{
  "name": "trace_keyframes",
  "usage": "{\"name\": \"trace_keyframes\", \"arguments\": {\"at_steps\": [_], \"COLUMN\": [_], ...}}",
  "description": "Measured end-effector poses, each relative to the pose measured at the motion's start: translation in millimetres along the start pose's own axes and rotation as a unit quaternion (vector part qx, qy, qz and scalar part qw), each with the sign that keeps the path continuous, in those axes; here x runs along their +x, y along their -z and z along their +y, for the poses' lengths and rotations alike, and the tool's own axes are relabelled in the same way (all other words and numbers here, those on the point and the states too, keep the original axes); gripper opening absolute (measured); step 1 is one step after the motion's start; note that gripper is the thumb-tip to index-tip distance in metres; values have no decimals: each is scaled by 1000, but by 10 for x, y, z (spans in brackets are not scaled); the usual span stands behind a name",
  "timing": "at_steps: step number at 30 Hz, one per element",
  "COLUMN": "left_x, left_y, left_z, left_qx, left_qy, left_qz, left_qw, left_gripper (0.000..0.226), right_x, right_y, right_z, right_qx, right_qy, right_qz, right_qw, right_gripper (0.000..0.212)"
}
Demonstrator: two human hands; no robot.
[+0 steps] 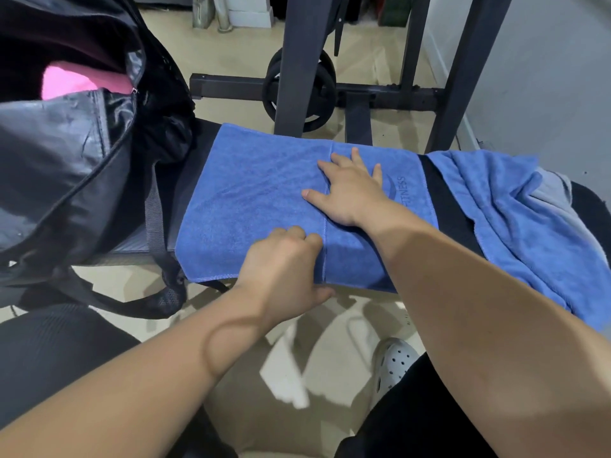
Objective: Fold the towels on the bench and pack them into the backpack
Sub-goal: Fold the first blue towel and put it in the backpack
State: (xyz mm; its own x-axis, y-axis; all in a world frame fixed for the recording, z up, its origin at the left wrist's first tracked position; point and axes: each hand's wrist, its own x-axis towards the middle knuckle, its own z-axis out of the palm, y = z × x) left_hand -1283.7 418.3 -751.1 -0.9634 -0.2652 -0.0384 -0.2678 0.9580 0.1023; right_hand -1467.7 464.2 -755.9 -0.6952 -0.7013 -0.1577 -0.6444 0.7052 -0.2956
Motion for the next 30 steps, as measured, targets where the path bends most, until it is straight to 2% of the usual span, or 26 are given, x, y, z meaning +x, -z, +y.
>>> {"name": "trace_keyframes", "arguments": {"at_steps": [3,7,11,16,21,25,30], "left_x": [-20,-24,2,0,0,33,185], "left_y": [-64,-110,-89,2,243,491,550], "left_z": [-6,-110,-194,-314,-378,-291,188], "left_qx": [33,3,-29,-83,-154,-245,-258], "left_qy": [-31,-96,-161,-147,-124,-105,-115], "left_qz": [36,83,100,51,37,56,91], "left_qw": [998,992,981,984,980,962,955], "left_gripper": [35,40,31,30,22,28,19], "right_x": [31,56,88,95,63,68,-47], "right_y": [-11,-16,-5,-2,46,176,434], "right_z": [-6,-44,-56,-12,-32,21,371], "right_qx": [12,11,24,45,69,123,143], "right_qy": [4,18,26,29,45,69,53], "right_qz": [8,30,51,49,66,108,131], "right_qw": [1000,999,998,997,994,984,980], "right_gripper": [77,67,62,66,64,60,62]}}
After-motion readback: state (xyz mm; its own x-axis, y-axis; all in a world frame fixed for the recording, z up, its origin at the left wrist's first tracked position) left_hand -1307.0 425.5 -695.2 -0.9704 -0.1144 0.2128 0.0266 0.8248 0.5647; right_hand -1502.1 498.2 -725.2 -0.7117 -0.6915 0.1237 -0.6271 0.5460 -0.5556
